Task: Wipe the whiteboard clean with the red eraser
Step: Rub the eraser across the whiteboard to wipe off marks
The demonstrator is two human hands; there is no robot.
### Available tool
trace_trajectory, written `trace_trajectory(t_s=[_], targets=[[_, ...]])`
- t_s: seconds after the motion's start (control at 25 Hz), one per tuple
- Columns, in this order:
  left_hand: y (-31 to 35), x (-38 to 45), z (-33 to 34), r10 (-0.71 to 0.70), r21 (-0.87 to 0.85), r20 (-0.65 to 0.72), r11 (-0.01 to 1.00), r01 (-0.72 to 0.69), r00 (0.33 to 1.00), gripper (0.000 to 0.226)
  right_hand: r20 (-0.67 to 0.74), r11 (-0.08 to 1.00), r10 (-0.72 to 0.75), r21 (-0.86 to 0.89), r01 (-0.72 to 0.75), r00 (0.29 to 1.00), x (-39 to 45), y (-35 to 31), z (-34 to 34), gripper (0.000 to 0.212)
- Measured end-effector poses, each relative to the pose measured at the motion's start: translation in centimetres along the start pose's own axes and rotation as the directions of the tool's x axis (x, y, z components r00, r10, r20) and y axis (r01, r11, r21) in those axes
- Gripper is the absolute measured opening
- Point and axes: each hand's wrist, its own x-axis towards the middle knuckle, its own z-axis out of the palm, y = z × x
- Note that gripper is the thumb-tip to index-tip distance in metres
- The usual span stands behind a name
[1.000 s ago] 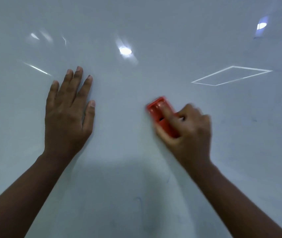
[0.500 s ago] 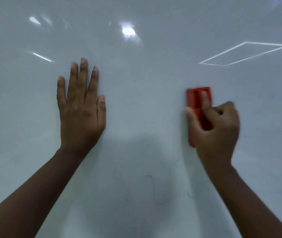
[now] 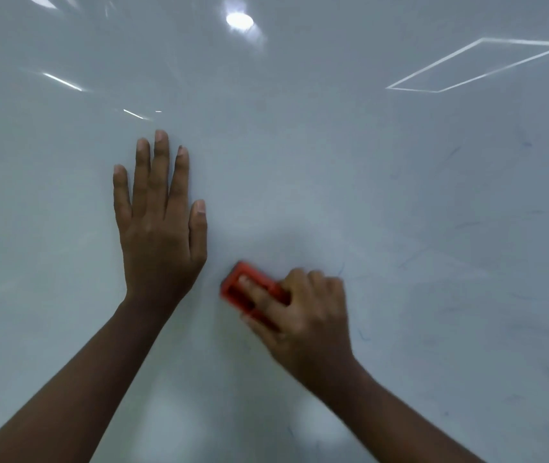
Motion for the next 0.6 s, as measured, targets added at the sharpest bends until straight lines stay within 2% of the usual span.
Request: trace_trajectory(t_s=[0.12,0.24,0.36,0.44,0.52,0.6], targets=[[0.2,-2.4,0.0,0.01,-0.034,-0.003,0.999,-0.01,1.0,0.056,-0.115,0.973,0.224,-0.03,-0.229,0.968,1.9,4.9,-2.2,0.045],[0.4,-4.2,0.1,-0.008,-0.048,0.005,0.999,0.008,1.0,0.057,-0.21,0.881,0.471,0.051,-0.471,0.857,-0.1,8.3,-3.3,0.049],[0.9,-5.9,0.1,-0.016,-0.05,0.019,0.999,0.017,1.0,0.058,-0.222,0.776,0.63,0.158,-0.61,0.744,-3.4,8.8,-3.5,0.052],[1.2,-7.0,0.2,-0.022,-0.041,0.023,0.999,0.023,0.999,0.058,-0.172,0.725,0.689,0.182,-0.664,0.704,-4.3,8.1,-3.5,0.055],[1.5,-7.5,0.3,-0.034,-0.03,0.02,0.999,0.034,0.999,0.058,-0.122,0.756,0.653,0.149,-0.637,0.747,-4.1,6.2,-3.2,0.055],[1.5,-7.6,0.3,-0.042,-0.029,0.023,0.999,0.043,0.999,0.058,-0.058,0.852,0.523,0.074,-0.519,0.85,-4.0,3.0,-1.8,0.054]])
